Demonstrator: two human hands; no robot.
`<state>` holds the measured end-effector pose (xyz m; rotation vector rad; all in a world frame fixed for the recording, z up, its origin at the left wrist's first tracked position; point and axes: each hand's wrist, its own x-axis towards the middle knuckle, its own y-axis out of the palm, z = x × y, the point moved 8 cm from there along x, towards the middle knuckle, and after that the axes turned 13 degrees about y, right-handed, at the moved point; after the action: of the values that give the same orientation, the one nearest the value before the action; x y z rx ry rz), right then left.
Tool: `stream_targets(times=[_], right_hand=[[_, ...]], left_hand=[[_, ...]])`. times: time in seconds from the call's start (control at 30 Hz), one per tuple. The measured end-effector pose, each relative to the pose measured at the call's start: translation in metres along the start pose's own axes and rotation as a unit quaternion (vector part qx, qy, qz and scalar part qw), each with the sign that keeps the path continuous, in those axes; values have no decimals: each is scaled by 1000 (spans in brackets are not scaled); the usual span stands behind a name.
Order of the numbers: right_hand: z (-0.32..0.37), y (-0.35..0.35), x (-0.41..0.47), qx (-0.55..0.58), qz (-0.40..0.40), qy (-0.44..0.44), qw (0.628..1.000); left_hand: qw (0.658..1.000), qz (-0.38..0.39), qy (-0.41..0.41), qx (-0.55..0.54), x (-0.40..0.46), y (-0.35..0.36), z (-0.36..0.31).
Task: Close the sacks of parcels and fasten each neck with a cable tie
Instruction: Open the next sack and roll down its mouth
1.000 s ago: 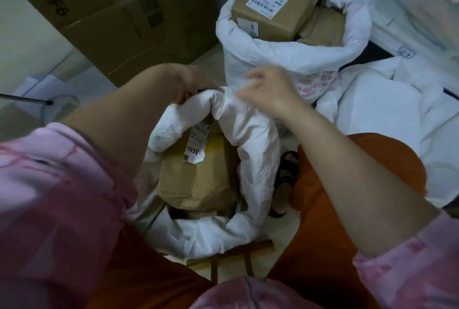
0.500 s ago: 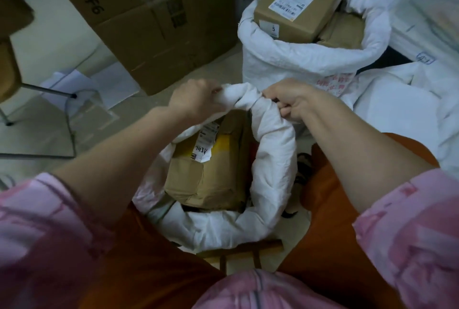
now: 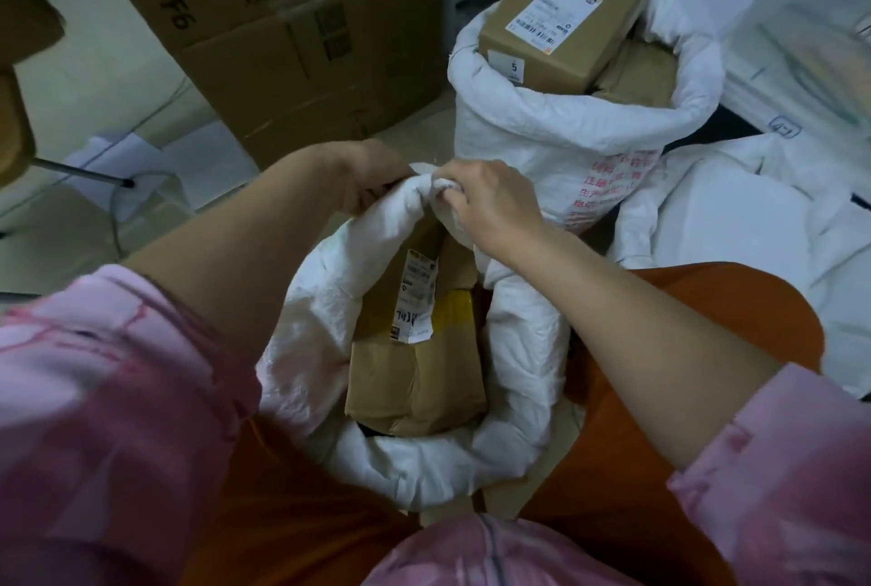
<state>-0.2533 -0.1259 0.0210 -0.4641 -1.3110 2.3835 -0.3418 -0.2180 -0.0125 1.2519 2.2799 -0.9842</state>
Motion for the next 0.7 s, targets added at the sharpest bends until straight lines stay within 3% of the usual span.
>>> stream_targets(times=[0.07,0.13,0.2,0.27,0.37,0.47,0.5,0.57,0.63,0.7], right_hand=[[-13,5,13,85,73,77,991],[-26,11,23,124,156,155,968],[-37,13,29,129,206,222,944],[-47,20,32,162,236,273,919],[-58,28,34,195,274,318,887],[-66,27,30,217,312,338,861],[-68,26,28,221,322,340,855],[-66,22,21,221,338,333,852],[-52,12,21,174,316,282,889],[-33,-3,28,83,204,185,958]], left_hand=[[989,-82,44,114,-4,-10,-10],[934,-174,128,285,-17,-16,-28],[872,-204,175,408,-35,-6,-35],[839,-217,194,460,-42,2,-26],[834,-236,208,454,-39,0,-21],[862,-232,230,389,-35,-1,-21],[891,-208,215,341,-30,-2,-16],[974,-138,145,110,-21,-7,4],[988,-63,37,-135,-16,-5,26],[980,-16,-18,-198,-11,-4,35]])
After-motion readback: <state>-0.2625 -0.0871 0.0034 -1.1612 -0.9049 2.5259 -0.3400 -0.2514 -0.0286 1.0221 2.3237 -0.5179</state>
